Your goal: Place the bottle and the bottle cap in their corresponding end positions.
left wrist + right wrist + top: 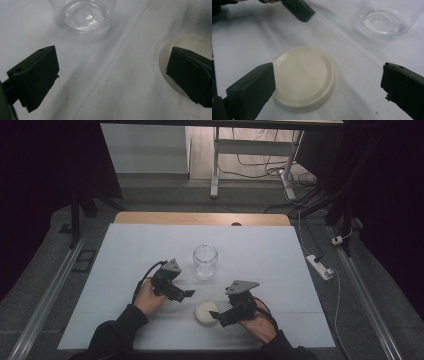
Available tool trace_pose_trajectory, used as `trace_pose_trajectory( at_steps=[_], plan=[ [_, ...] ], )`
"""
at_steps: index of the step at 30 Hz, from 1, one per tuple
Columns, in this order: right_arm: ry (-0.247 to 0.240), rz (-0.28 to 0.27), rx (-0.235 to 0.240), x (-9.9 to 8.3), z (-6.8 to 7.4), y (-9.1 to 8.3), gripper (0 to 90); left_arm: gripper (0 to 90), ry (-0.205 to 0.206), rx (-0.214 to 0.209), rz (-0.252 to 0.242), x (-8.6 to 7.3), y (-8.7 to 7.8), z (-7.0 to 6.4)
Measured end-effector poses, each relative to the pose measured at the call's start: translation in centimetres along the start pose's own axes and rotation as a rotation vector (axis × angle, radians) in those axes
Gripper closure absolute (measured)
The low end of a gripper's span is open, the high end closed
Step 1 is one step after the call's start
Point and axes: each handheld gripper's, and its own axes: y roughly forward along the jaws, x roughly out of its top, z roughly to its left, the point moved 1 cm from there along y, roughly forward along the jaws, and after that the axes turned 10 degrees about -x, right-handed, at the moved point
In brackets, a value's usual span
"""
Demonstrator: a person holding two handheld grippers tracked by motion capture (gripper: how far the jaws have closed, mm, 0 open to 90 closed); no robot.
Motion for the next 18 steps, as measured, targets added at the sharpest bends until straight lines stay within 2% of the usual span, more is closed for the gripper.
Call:
trace_pose_trajectory(
  at_steps=[9,18],
  plan=[
    [0.016,0.008,-0.029,-0.5,-0.5,-0.7,0.0,0.0,-0.024,-0.016,-0.007,-1.7,-1.7,-1.1],
    [0.032,0.018,-0.060,-1.4,-1.3,-1.6,0.0,0.0,-0.057,-0.015,-0.014,-3.7,-3.3,-2.2]
  ],
)
